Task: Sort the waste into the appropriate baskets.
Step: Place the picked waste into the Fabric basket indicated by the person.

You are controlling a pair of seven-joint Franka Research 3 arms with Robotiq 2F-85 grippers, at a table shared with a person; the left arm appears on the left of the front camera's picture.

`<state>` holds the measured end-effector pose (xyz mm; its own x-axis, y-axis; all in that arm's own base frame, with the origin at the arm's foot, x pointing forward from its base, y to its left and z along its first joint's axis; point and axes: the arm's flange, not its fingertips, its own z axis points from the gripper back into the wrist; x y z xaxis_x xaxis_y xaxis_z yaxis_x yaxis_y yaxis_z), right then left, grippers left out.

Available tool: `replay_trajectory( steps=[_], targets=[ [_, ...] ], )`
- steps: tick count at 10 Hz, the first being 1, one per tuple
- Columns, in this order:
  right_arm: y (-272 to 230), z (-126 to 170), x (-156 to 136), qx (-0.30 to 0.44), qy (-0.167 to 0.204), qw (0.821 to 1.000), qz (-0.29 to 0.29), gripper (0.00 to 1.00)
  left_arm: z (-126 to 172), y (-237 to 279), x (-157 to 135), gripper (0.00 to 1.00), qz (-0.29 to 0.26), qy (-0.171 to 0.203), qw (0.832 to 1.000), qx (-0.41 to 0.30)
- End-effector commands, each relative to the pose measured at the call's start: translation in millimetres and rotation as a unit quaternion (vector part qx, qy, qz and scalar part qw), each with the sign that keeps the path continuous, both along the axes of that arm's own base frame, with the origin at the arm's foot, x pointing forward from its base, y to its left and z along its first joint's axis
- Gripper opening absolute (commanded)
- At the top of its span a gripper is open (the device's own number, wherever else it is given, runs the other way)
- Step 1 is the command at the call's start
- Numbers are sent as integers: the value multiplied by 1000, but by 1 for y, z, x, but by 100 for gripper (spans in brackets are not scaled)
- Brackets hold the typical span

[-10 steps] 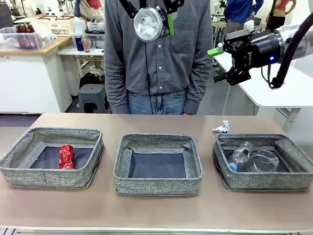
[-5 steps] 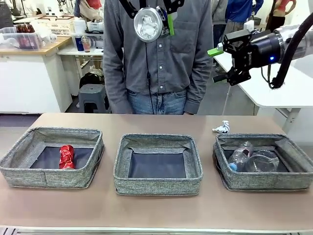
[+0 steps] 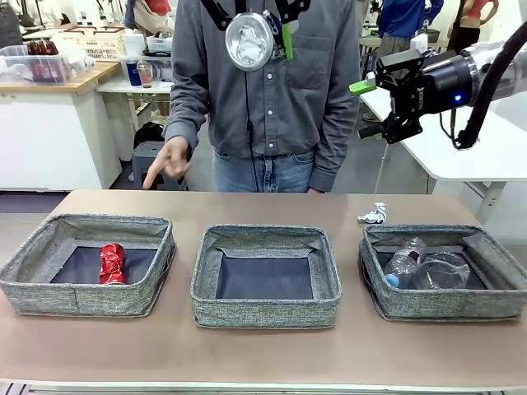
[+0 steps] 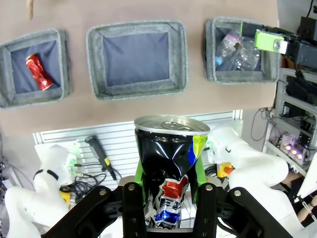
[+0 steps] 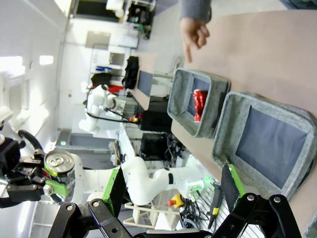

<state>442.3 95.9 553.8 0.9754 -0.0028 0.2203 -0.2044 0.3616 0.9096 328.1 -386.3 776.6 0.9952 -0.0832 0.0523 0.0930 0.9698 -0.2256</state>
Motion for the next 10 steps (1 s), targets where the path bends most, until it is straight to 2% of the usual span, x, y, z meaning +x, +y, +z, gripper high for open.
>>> replay_trajectory(
  steps=[1, 7, 9, 10],
  targets=[
    [0, 3, 0, -6, 7, 1000, -4, 100, -3, 9, -5, 38, -4, 1, 1000, -2],
    [0, 3, 0, -6, 7, 1000, -4, 100, 0, 0, 0, 38, 0, 0, 1000, 0],
    [0, 3, 0, -6, 7, 1000, -4, 100, -33, 28, -15, 38, 26, -94, 995, 35],
    [0, 3, 0, -6, 7, 1000, -4, 100, -51, 46, -25, 38, 26, -119, 992, 36]
  ],
)
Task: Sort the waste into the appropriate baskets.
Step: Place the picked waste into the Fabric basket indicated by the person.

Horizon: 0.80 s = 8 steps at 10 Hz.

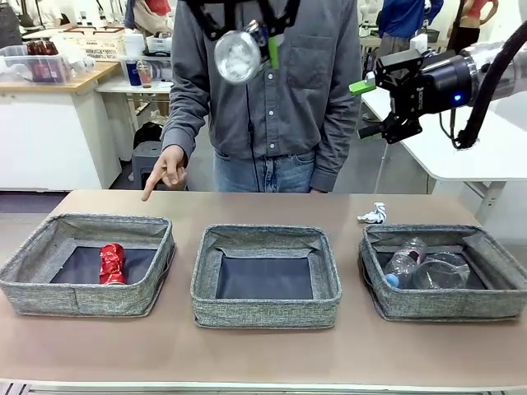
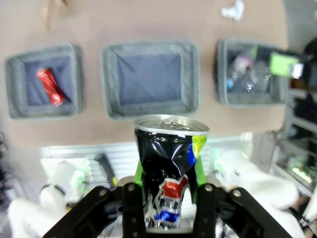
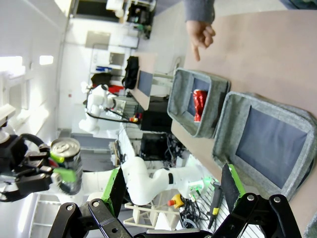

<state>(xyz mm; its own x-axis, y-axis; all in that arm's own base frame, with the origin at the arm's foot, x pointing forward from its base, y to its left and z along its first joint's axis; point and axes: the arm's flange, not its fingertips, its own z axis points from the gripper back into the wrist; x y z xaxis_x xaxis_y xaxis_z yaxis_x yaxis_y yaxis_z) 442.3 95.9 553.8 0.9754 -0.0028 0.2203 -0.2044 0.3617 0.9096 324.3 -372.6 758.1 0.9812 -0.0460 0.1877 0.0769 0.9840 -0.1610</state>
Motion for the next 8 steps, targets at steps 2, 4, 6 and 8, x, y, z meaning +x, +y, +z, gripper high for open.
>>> replay_trajectory(
  steps=[2, 4, 6, 8],
  targets=[
    [0, 3, 0, -6, 7, 1000, -4, 100, -80, 78, -31, 38, 28, -49, 998, 24],
    [0, 3, 0, -6, 7, 1000, -4, 100, -140, 129, -39, 38, 78, -37, 994, 71],
    [0, 3, 0, -6, 7, 1000, -4, 100, -185, 181, -44, 38, 156, -12, 987, 45],
    [0, 3, 0, -6, 7, 1000, -4, 100, -208, 217, -34, 38, 208, -32, 978, -2]
  ],
)
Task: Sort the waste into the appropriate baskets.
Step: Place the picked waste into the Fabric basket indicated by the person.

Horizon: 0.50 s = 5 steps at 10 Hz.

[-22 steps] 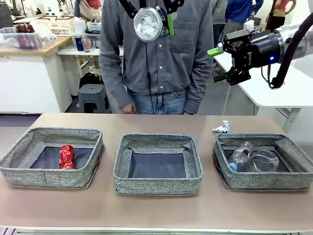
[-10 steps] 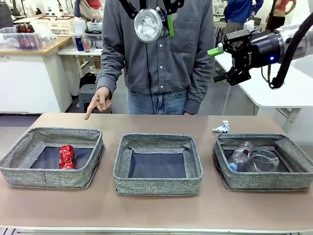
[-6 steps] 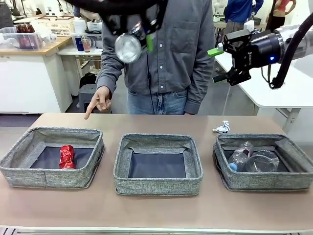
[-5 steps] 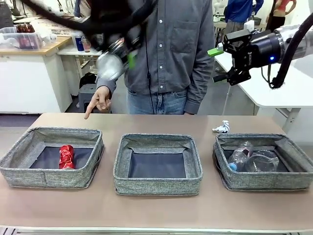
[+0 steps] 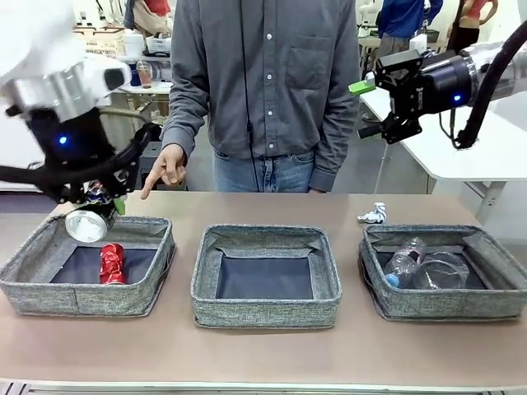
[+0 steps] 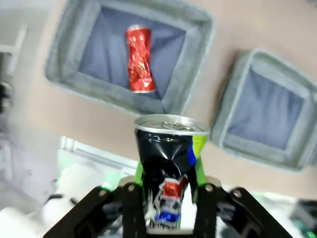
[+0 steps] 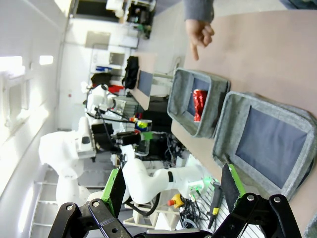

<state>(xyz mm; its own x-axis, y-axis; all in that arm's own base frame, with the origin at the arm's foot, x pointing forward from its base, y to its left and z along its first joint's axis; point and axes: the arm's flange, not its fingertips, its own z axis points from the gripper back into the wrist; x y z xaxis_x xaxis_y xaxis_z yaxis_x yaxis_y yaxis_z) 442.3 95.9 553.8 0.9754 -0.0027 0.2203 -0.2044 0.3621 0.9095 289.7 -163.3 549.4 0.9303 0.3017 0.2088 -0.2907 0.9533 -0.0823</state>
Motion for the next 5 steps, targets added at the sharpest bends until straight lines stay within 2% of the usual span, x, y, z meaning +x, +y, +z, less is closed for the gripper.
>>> replay_trajectory(
  steps=[1, 4, 5],
  targets=[
    [0, 3, 0, -6, 7, 1000, -4, 100, -13, 27, 10, 38, 57, -38, 997, -30],
    [0, 3, 0, -6, 7, 1000, -4, 100, -62, 66, 33, 38, 120, 20, 992, -23],
    [0, 3, 0, -6, 7, 1000, -4, 100, -71, 69, 38, 38, 137, 16, 990, -30]
  ],
)
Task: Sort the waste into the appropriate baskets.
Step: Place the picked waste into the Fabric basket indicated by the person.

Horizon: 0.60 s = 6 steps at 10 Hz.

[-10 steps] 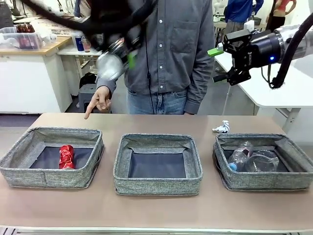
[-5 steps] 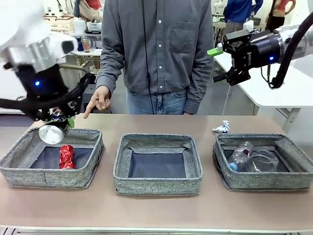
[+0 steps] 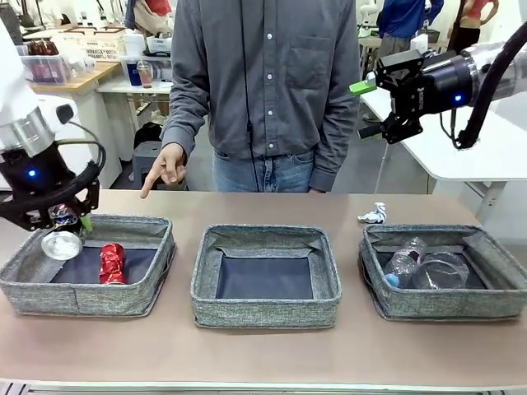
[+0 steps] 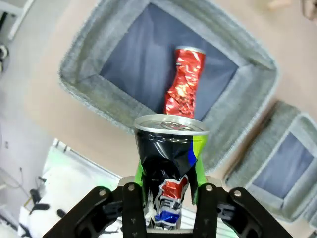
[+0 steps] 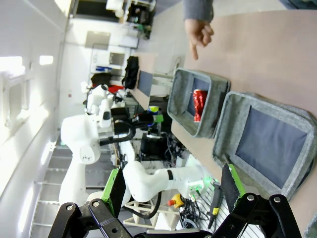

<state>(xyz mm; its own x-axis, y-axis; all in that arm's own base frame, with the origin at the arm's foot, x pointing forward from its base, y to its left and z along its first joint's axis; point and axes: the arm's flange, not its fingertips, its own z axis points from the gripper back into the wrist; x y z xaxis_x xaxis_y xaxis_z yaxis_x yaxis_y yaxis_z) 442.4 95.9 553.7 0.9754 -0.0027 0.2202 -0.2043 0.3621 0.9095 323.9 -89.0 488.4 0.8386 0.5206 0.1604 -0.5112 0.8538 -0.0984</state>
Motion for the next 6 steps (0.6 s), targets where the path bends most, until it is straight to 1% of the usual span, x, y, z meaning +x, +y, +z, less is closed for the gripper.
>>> replay_trajectory(
  steps=[1, 3, 6],
  targets=[
    [0, 3, 0, -6, 7, 1000, -4, 100, -17, -3, 9, 38, 39, -9, 999, -18],
    [0, 3, 0, -6, 7, 1000, -4, 100, -27, 2, 14, 38, 53, -4, 998, -20],
    [0, 3, 0, -6, 7, 1000, -4, 100, -31, 7, 16, 38, 64, -4, 998, -29]
  ],
)
